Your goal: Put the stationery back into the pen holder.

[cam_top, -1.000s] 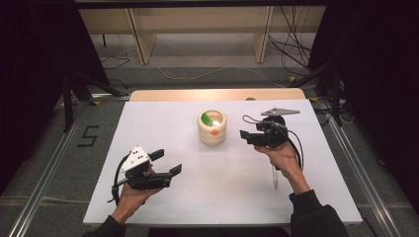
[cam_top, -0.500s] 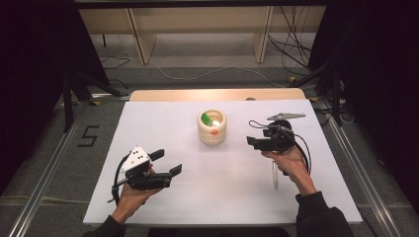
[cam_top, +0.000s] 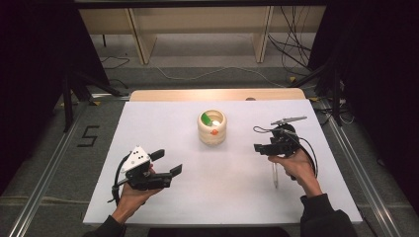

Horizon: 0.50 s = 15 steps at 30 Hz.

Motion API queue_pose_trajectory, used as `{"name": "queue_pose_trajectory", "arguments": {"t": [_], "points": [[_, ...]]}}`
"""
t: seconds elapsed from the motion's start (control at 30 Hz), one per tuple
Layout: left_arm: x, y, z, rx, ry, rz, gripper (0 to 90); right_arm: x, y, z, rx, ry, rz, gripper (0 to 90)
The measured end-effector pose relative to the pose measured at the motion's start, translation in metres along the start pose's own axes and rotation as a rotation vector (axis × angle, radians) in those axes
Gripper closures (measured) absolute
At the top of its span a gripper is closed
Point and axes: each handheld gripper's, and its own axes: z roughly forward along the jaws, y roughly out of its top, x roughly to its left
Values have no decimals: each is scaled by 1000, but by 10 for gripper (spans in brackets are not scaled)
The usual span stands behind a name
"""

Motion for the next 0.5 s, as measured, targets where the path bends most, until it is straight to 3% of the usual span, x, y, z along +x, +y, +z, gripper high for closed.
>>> {"name": "queue_pose_trajectory", "arguments": {"t": [0.5], "points": [[0, 0, 0, -1, -2, 1, 153, -12, -18, 8, 130, -32, 28, 370]]}}
